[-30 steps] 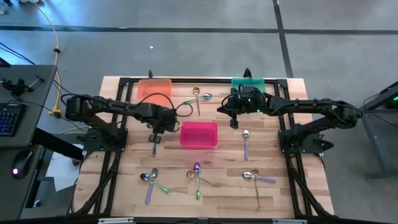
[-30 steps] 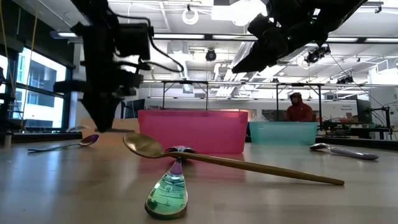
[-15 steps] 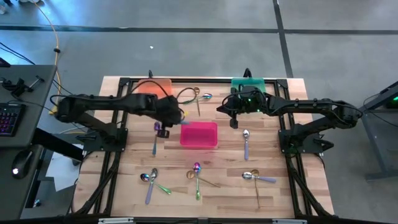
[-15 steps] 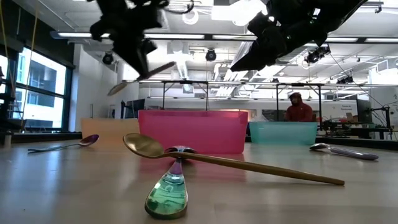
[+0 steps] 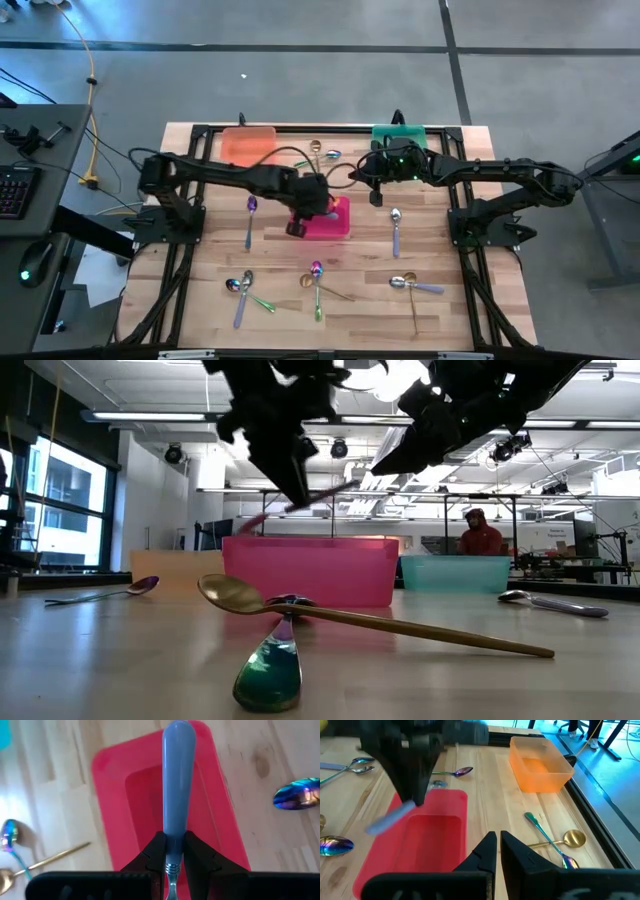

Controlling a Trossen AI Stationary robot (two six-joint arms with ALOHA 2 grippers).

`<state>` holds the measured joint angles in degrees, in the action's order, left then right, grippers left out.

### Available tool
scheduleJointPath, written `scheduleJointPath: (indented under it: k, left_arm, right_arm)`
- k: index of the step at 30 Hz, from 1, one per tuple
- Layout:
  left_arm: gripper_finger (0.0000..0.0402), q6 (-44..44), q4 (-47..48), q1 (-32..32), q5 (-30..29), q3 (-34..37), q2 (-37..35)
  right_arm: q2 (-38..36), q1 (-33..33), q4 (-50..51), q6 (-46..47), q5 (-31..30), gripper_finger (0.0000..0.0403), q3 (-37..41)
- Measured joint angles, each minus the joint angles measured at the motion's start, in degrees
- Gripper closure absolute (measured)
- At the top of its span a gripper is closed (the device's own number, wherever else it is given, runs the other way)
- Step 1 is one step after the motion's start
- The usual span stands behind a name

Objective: Sort silverware by color (type)
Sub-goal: Put the purple spoon into the red bin, then put the green spoon into the orange bin

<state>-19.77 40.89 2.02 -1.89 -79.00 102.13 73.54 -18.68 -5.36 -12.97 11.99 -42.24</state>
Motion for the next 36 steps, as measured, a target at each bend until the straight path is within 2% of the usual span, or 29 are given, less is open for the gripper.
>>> scheduleJointPath:
  k: [5, 11, 19, 30, 36]
  left_arm:
    - [0.0370, 0.2, -0.6, 0.1, -0.1, -1.0, 4.6]
    - [0.0374, 0.2, -1.9, 0.3, 0.0, -1.0, 6.9]
    - [0.0401, 0.3, -4.1, 0.2, 0.0, -1.1, 6.2]
    - [0.0400, 1.1, -6.0, 0.1, 1.2, -0.8, 5.7]
    - [0.0400, 1.7, -14.3, 0.1, 1.3, 4.0, 3.1]
  right_arm:
    - [0.0, 0.0, -0.3, -0.6, 0.0, 0.0396, 0.0]
    - [0.0, 0.0, -0.6, -0.8, 0.0, 0.0396, 0.0]
    - [0.0, 0.0, -1.0, -0.8, 0.0, 0.0396, 0.0]
    - [0.0, 0.0, -1.0, -1.0, 0.0, 0.0396, 0.0]
    - [0.0, 0.0, -0.1, -1.0, 0.0, 0.0396, 0.0]
